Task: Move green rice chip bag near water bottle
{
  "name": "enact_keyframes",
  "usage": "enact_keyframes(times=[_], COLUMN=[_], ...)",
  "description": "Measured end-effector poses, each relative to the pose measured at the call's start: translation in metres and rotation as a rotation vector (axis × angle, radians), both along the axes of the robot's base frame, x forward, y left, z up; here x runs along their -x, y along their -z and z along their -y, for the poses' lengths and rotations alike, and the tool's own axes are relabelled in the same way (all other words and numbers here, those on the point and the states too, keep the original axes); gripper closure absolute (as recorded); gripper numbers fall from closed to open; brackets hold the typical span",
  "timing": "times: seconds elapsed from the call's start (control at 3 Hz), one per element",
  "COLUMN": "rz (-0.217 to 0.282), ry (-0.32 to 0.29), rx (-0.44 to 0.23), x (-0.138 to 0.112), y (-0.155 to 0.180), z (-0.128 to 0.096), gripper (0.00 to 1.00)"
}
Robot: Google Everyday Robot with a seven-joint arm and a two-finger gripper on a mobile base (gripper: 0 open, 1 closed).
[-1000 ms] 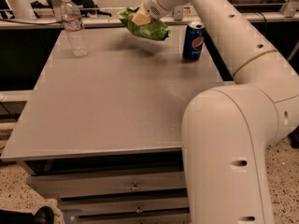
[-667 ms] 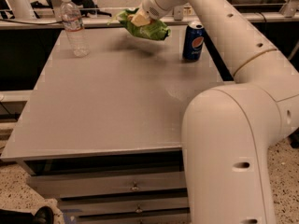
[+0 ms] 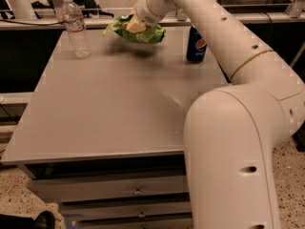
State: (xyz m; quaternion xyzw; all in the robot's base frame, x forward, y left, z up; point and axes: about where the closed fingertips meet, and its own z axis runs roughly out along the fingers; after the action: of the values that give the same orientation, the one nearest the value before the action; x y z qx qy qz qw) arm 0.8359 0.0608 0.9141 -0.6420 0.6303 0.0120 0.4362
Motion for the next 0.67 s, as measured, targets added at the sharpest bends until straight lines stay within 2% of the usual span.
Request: enact_keyframes(times=[0.33,0.67], rz=[0.026,0.033], ry=[-0.074,-0.121], rx=[0.022,0.036], x=[0.001,0.003], y=[0.011,0.023], z=[-0.021,-0.034], gripper=[1.00,1.00])
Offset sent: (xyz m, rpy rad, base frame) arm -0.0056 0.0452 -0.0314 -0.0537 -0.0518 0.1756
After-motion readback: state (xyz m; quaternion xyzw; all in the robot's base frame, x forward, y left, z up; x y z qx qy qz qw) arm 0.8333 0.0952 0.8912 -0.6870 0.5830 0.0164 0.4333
